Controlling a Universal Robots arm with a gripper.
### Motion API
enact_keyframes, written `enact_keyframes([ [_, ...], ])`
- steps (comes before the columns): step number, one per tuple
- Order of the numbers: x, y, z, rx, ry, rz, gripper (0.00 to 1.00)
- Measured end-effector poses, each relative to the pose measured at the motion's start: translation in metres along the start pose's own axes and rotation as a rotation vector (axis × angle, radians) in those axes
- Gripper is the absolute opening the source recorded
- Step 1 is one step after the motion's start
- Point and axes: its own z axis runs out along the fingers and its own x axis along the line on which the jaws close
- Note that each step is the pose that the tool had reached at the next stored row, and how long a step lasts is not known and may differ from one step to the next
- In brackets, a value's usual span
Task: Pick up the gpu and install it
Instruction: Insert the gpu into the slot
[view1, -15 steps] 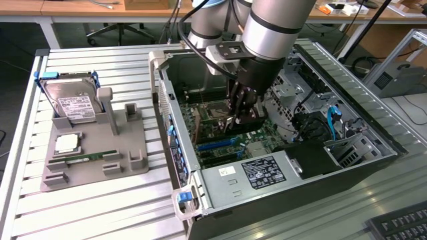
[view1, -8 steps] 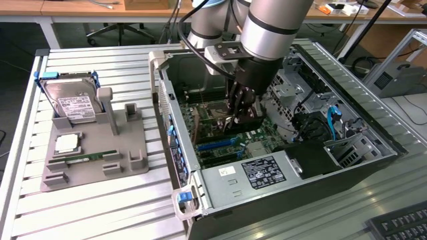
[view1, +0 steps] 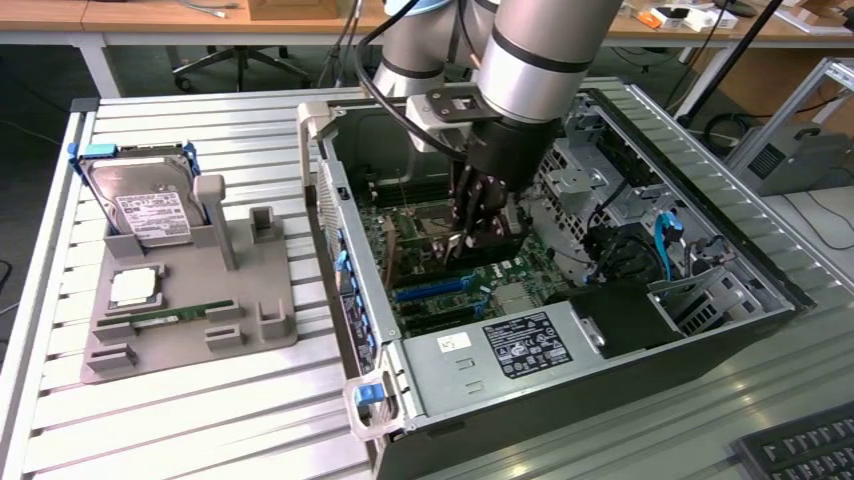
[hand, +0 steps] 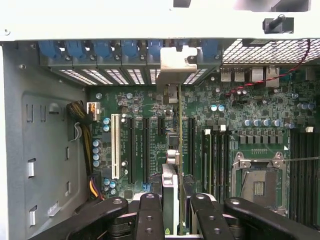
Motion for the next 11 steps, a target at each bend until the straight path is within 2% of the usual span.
enact_keyframes([
  [11, -0.0008, 0.0002, 0.0039, -0.0001, 0.0001, 0.000, 0.26],
])
